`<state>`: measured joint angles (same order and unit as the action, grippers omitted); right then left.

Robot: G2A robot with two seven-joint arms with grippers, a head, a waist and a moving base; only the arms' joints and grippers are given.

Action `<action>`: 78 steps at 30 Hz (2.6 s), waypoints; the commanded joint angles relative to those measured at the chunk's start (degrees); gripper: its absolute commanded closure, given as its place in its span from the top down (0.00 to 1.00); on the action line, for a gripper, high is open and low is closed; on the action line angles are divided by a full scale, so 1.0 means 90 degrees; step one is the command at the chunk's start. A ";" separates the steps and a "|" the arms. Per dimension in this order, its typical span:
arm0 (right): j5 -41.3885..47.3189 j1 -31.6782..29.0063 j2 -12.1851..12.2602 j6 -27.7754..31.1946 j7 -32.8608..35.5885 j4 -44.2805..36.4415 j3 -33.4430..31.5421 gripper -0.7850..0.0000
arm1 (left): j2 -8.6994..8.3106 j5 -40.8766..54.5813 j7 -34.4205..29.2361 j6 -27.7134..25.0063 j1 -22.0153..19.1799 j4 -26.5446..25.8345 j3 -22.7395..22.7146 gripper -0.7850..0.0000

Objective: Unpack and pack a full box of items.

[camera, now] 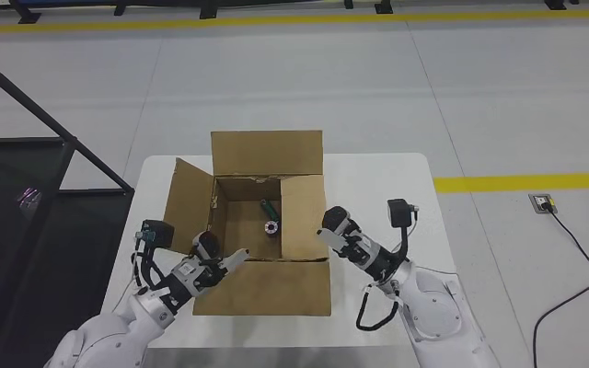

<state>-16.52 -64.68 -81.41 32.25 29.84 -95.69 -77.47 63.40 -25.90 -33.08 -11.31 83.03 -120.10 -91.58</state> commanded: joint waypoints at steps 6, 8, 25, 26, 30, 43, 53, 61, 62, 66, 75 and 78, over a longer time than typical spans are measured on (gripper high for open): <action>0.0081 -0.0018 0.0005 -0.0029 -0.0047 -0.0017 -0.0003 1.00 | 0.0001 0.0173 -0.0243 0.0172 -0.0212 0.0183 0.0157 1.00; 0.0181 -0.0031 0.0039 0.0196 0.0119 -0.0072 -0.0037 1.00 | 0.0001 0.0355 -0.0776 0.0490 -0.0580 0.0393 0.0416 1.00; 0.0917 -0.1514 0.0417 0.1052 0.0529 -0.0905 -0.1390 1.00 | 0.0435 0.2136 -0.2603 0.1176 -0.4524 0.4782 0.3129 1.00; 0.0938 -0.1547 0.0430 0.1066 0.0518 -0.0921 -0.1415 1.00 | 0.0470 0.2153 -0.2511 0.1124 -0.4628 0.4991 0.3230 1.00; 0.0957 -0.1634 0.0477 0.1083 0.0497 -0.1004 -0.1468 1.00 | 0.0607 0.2287 -0.2151 0.0874 -0.4893 0.5521 0.3585 1.00; 0.0730 -0.1780 0.0588 0.0960 0.0340 -0.1404 -0.1365 1.00 | 0.0685 0.3198 -0.2001 -0.0395 -0.4857 0.6219 0.3502 1.00; 0.0728 -0.1690 0.0663 0.0974 0.0221 -0.1356 -0.1245 1.00 | 0.0528 0.3718 -0.1901 -0.0586 -0.4287 0.5344 0.2878 1.00; 0.0779 -0.1794 0.0739 0.1083 0.0171 -0.1394 -0.1314 1.00 | 0.0531 0.3956 -0.1615 -0.0497 -0.4085 0.4588 0.2828 1.00; 0.0785 -0.1818 0.0749 0.1110 0.0157 -0.1410 -0.1331 1.00 | 0.0540 0.3934 -0.1556 -0.0452 -0.4086 0.4472 0.2864 1.00; 0.0809 -0.2000 0.0784 0.1316 -0.0043 -0.1523 -0.1489 1.00 | 0.0619 0.3714 -0.1142 -0.0162 -0.4209 0.4115 0.3174 1.00; 0.0902 -0.2650 0.0861 0.1728 -0.0530 -0.1695 -0.2005 1.00 | 0.1072 0.3426 -0.0088 0.0536 -0.5093 0.4575 0.4506 1.00; 0.0973 -0.2826 0.0884 0.1774 -0.0657 -0.1689 -0.2158 1.00 | 0.1269 0.3496 0.0038 0.0718 -0.5455 0.4995 0.4937 1.00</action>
<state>-8.06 -89.64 -73.52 48.14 24.30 -110.96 -96.44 74.19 5.18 -33.08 -5.39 35.13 -76.71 -48.62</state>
